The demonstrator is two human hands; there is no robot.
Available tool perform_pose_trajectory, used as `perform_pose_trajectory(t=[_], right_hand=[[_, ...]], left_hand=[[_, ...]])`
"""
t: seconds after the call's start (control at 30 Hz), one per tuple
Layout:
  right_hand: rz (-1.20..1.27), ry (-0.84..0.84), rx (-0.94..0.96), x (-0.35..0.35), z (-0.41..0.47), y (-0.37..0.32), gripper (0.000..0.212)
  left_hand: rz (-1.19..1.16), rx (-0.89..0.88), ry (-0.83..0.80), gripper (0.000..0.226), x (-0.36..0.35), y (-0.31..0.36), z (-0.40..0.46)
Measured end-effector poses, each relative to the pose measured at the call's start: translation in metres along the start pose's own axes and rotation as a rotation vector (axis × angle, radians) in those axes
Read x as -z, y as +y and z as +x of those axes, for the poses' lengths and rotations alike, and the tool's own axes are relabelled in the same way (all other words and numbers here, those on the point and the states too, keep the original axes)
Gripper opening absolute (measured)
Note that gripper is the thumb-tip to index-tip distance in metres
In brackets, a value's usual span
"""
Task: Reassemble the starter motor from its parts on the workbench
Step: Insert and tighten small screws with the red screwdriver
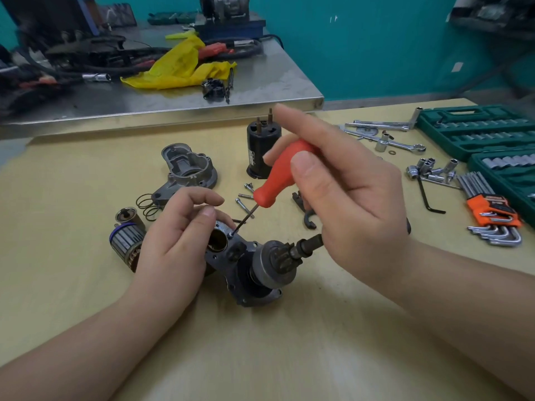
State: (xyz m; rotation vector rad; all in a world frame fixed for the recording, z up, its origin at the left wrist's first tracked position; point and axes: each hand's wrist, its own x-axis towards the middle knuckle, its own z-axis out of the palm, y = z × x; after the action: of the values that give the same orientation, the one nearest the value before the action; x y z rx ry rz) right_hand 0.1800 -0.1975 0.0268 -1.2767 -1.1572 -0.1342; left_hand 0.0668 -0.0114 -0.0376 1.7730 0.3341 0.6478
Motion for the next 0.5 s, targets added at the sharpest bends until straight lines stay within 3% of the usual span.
perform_pose_trajectory(t=[0.13,0.33,0.5], right_hand=[[-0.052,0.065,0.033,-0.0029,-0.0004,-0.0009,0.026],[-0.017,0.046,0.026,-0.0026,-0.0045,0.0061,0.044],[-0.031,0.09,0.05,-0.0041,-0.0024,0.0041,0.027]], left_hand=[[-0.008,0.014,0.001,0.024,-0.001,0.0016,-0.0028],[0.009,0.02,-0.003,0.02,-0.001,0.0022,-0.0029],[0.04,0.02,0.0,0.02,-0.0021,0.0028,-0.001]])
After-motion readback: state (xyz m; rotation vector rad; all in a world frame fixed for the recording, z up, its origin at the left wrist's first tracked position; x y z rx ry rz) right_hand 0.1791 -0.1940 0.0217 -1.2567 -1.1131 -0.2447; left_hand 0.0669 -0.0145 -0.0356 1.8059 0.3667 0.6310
